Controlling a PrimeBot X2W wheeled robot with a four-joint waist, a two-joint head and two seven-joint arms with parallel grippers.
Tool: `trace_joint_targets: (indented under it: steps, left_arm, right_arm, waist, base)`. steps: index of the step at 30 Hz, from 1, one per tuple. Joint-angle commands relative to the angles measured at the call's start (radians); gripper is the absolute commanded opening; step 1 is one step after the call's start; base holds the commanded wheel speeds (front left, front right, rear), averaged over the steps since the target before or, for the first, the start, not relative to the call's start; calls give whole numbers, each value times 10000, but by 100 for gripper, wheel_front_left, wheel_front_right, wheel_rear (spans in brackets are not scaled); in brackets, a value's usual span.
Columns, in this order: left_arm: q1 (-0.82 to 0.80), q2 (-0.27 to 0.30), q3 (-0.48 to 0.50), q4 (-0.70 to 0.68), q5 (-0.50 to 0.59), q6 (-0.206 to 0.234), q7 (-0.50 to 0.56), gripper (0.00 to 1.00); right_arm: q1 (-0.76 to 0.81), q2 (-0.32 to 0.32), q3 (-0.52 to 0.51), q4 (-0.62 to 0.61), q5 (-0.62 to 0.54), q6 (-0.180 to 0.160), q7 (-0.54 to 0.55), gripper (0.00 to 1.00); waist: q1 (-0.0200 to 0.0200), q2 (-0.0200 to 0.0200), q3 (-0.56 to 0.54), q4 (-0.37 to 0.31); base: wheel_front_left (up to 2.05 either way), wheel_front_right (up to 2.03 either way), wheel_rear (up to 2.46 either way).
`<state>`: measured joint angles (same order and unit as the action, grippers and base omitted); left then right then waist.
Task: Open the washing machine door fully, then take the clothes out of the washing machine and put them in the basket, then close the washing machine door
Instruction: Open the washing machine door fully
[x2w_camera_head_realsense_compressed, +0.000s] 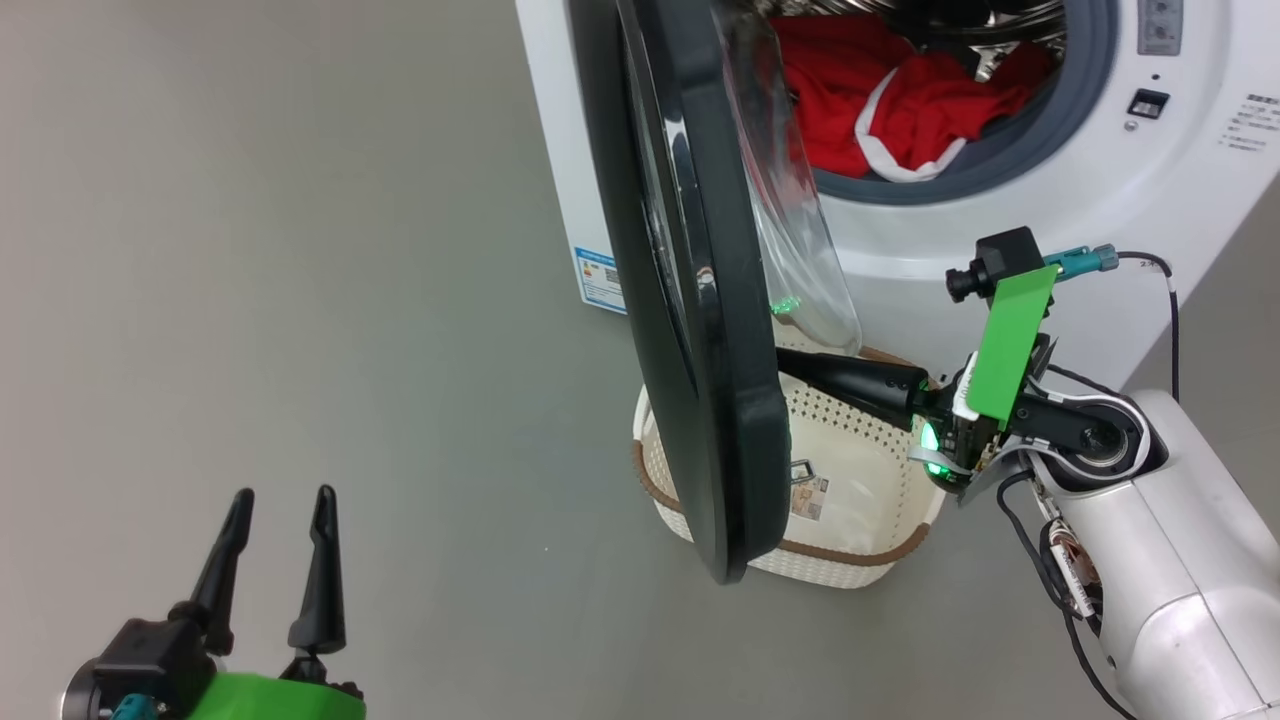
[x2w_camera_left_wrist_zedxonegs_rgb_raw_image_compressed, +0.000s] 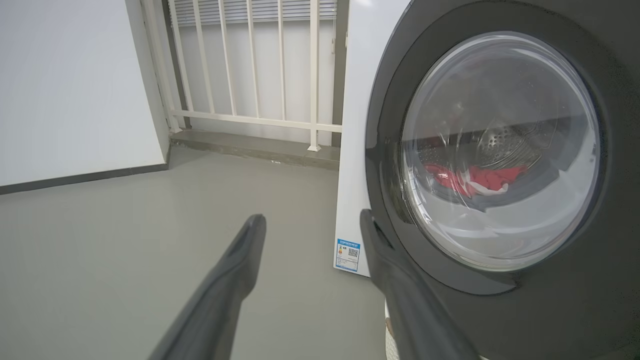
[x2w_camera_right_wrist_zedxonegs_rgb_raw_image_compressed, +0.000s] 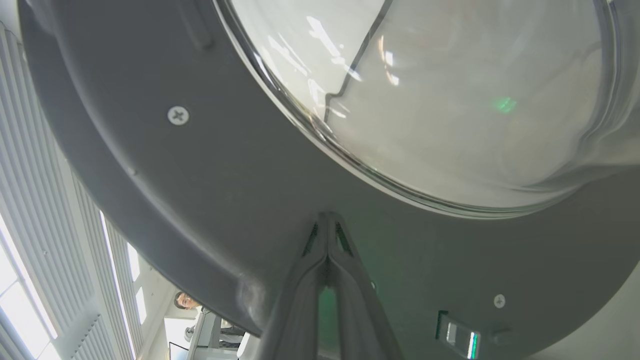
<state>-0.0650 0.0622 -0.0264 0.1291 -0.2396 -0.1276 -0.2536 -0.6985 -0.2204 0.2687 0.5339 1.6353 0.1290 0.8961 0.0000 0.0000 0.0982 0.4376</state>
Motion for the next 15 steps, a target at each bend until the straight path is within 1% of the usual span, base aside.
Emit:
trace_joint_targets:
  steps: [1, 15]
  left_arm:
    - [-67, 205, 357, -204, 43, -31, -82, 100]
    - [-29, 195, 404, -193, 41, -31, -82, 100]
  right_arm:
    - [66, 253, 103, -308, -47, 17, 31, 0]
    - [-21, 469, 97, -269, -115, 17, 62, 0]
  waist:
    - [0, 0, -74, 208]
    - [0, 0, -129, 718]
  base:
    - [0, 0, 0]
    - [0, 0, 0]
